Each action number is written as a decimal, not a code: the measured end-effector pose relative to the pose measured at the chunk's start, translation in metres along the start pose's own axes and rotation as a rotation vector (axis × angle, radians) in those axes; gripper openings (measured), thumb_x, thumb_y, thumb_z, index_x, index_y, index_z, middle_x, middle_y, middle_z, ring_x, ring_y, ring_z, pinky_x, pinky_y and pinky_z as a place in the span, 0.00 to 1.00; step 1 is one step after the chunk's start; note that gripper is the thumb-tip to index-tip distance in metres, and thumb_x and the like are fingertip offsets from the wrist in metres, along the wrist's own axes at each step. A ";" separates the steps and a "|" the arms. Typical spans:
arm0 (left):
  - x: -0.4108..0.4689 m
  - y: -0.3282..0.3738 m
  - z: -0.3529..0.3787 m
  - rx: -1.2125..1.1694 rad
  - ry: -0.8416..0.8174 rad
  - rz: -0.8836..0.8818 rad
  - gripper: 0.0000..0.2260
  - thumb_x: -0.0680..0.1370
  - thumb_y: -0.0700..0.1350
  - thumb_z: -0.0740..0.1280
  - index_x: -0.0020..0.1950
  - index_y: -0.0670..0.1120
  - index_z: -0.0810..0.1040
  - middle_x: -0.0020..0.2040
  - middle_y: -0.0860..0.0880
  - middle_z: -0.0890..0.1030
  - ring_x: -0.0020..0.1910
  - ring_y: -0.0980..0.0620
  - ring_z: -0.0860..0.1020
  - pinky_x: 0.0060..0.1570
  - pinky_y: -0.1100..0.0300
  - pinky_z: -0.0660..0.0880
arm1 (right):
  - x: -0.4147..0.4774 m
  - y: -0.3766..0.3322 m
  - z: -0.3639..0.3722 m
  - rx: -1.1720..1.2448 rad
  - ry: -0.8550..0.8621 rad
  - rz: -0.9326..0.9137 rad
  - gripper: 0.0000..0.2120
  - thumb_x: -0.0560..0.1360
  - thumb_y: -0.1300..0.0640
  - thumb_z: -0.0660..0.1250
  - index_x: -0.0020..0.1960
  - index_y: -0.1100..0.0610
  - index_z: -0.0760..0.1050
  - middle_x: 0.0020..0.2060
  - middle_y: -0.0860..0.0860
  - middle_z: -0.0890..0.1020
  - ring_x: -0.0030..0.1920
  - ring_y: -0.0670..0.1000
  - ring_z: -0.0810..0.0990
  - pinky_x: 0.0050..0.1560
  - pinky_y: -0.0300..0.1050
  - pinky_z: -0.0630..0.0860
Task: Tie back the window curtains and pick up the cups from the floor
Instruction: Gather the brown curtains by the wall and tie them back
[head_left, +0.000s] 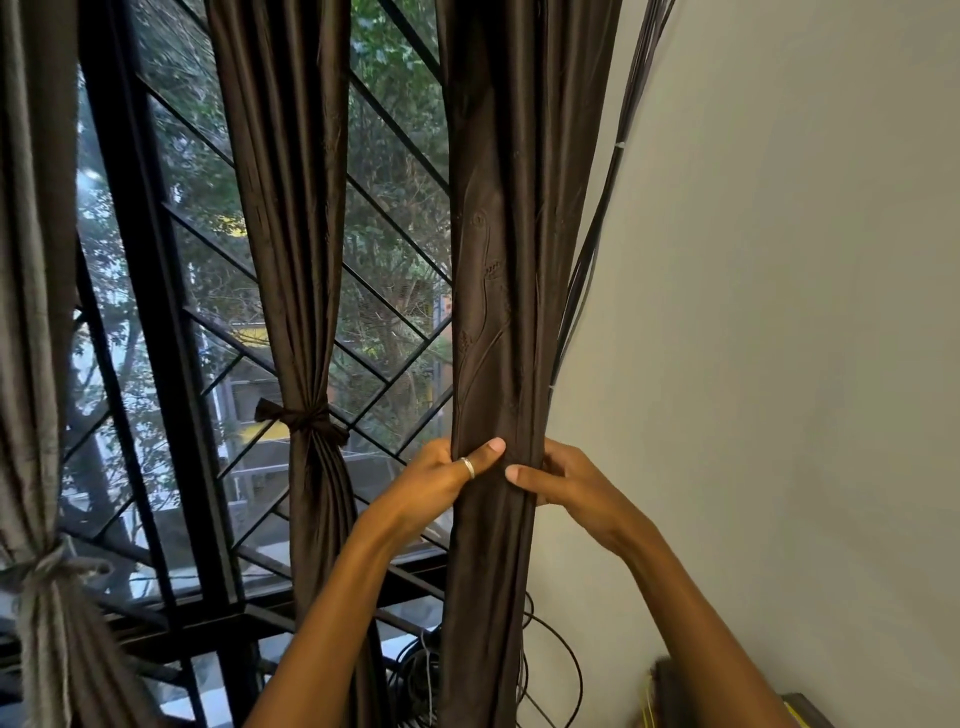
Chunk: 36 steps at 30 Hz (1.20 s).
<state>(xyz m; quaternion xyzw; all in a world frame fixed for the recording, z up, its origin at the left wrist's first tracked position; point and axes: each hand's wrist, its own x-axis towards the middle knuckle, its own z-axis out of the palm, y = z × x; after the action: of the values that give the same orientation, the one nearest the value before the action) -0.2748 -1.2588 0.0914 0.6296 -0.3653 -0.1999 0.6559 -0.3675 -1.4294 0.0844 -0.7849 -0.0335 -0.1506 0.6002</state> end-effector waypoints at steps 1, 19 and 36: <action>0.000 0.000 0.000 0.013 -0.003 0.002 0.17 0.76 0.54 0.69 0.62 0.48 0.80 0.58 0.48 0.85 0.58 0.49 0.83 0.64 0.48 0.76 | 0.000 -0.001 0.000 -0.007 -0.005 0.004 0.13 0.79 0.57 0.67 0.63 0.51 0.77 0.51 0.42 0.86 0.55 0.45 0.84 0.48 0.36 0.80; 0.003 -0.014 -0.012 0.337 0.035 0.085 0.29 0.73 0.69 0.64 0.70 0.57 0.71 0.64 0.58 0.78 0.63 0.58 0.78 0.66 0.54 0.75 | 0.002 0.006 0.001 0.018 -0.049 0.078 0.12 0.83 0.56 0.62 0.61 0.59 0.79 0.50 0.48 0.87 0.52 0.47 0.85 0.49 0.36 0.79; -0.024 -0.038 -0.051 0.286 0.059 -0.045 0.13 0.80 0.44 0.67 0.65 0.50 0.74 0.53 0.44 0.78 0.52 0.48 0.80 0.51 0.58 0.79 | 0.005 0.017 -0.005 0.116 -0.008 0.115 0.22 0.76 0.47 0.65 0.63 0.60 0.79 0.57 0.55 0.85 0.58 0.55 0.83 0.58 0.46 0.80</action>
<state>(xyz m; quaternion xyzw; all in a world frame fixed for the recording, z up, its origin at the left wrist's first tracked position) -0.2452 -1.2114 0.0524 0.7304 -0.3563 -0.1419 0.5652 -0.3599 -1.4393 0.0715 -0.7501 0.0007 -0.1104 0.6520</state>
